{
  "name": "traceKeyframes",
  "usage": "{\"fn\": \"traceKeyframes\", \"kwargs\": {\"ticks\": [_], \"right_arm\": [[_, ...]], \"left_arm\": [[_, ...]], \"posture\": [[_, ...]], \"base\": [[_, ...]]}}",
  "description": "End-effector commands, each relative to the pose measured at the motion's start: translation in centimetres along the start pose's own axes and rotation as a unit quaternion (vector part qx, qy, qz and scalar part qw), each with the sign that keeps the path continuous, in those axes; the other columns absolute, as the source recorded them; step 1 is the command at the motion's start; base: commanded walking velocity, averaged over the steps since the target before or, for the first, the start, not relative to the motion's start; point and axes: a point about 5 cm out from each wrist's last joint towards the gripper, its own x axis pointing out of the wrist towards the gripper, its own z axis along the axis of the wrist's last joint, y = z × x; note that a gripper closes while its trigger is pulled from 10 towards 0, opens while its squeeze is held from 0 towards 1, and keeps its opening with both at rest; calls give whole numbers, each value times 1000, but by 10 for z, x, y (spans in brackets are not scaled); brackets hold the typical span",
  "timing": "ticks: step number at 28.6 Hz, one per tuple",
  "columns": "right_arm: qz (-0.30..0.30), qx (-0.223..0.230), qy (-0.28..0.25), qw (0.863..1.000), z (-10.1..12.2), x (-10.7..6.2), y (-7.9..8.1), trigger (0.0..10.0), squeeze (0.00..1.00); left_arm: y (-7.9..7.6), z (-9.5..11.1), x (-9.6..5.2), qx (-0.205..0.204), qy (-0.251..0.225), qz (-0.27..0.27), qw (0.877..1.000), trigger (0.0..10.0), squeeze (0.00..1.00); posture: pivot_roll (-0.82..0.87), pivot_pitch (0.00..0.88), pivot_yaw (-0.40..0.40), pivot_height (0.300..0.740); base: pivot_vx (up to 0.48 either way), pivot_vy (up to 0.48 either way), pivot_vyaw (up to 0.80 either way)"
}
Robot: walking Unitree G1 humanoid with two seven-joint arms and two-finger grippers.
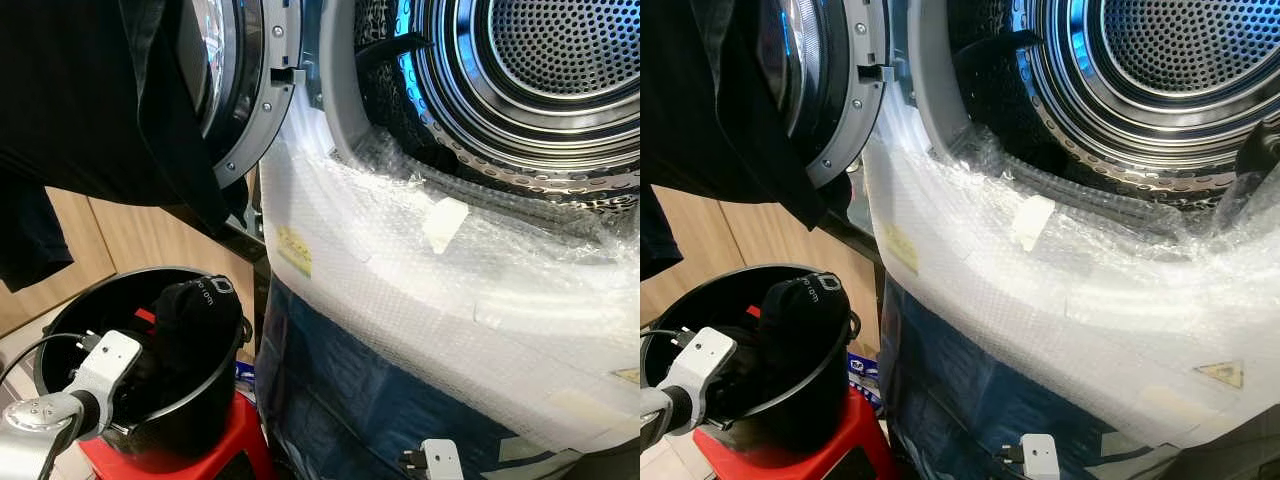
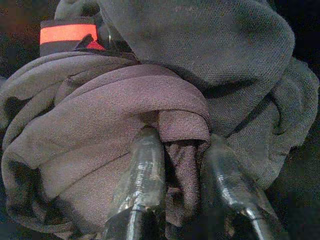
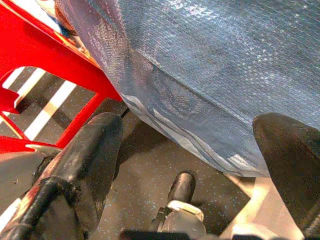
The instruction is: Clothes washing
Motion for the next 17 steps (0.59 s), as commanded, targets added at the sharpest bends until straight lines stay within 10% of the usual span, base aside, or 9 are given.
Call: {"fn": "traceKeyframes", "kwargs": {"ticks": [1,12,17], "right_arm": [[-7,3,6,1000,-2,-1,-5,10000,0],[-10,-1,14,1000,-8,-3,-7,10000,0],[-8,-3,10,1000,-5,-2,-5,10000,0]], "left_arm": [[-6,6,1,-3,-21,-9,1000,0,0],[0,52,-39,-105,-178,-46,977,0,0],[-17,97,-61,-63,-269,-116,954,0,0]], "posture": [[274,0,-65,740],[296,0,-62,740],[298,0,-59,740]], "base": [[0,0,0],[0,0,0],[0,0,0]]}}
